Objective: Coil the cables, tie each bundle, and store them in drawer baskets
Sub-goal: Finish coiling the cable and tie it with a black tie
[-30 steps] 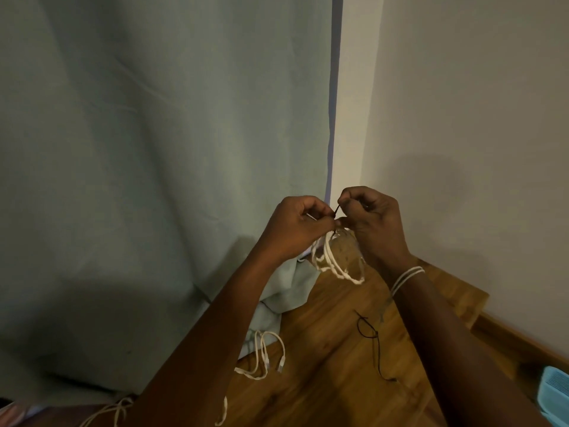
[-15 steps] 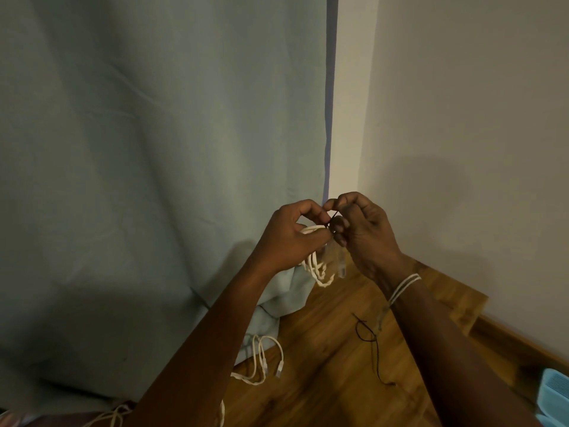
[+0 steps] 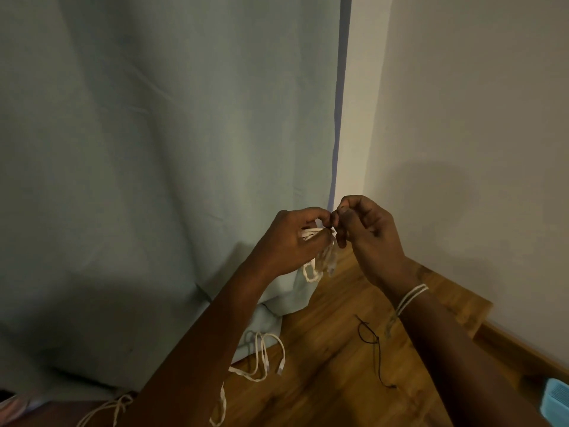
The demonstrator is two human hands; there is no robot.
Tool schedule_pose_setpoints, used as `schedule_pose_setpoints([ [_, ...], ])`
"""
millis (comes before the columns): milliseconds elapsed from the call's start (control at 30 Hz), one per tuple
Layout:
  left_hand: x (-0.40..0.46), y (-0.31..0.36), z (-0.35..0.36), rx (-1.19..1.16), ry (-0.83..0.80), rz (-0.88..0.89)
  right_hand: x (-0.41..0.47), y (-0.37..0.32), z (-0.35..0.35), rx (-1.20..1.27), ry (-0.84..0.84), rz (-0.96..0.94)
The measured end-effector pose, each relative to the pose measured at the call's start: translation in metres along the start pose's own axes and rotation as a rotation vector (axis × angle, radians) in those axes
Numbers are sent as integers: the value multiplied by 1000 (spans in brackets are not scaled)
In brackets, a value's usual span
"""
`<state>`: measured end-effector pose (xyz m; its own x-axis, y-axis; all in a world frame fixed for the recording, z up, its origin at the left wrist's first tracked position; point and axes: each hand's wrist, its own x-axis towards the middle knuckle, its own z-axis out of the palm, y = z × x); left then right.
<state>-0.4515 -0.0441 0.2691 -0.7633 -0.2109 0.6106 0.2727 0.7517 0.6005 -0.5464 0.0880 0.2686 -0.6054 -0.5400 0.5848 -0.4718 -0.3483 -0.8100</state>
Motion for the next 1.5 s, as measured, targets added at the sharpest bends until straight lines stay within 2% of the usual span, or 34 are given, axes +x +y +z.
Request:
schedule_pose_setpoints([
  [133, -7, -2, 3, -23, -10, 41, -3, -4, -4, -31, -21, -14],
  [267, -11, -6, 10, -55, 26, 57, -8, -1, -5, 61, -11, 56],
  [467, -14, -7, 14, -58, 69, 37, -9, -4, -2, 65, -12, 105],
  [600, -14, -9, 12, -57, 21, 63, -16, -9, -1, 46, 14, 92],
  [733, -36, -40, 5, -106, 70, -152, -4, -33, -38, 145, 196, 15],
  [800, -37, -45, 2, -161, 107, -166, 0, -37, -43, 34, 149, -12],
  [967, -13, -29, 1, -118, 103, -119, -7, -9, -15, -442, -227, -76],
  [1033, -11, -27, -1, -109, 79, -103, -7, -3, -12, -575, -298, -162],
  [1233, -10, -27, 1, -131, 22, -100, 1, 11, -6, -710, -222, -386],
  [1500, -9, -17, 1, -57, -8, -35, -1, 7, -7, -698, -207, -428],
])
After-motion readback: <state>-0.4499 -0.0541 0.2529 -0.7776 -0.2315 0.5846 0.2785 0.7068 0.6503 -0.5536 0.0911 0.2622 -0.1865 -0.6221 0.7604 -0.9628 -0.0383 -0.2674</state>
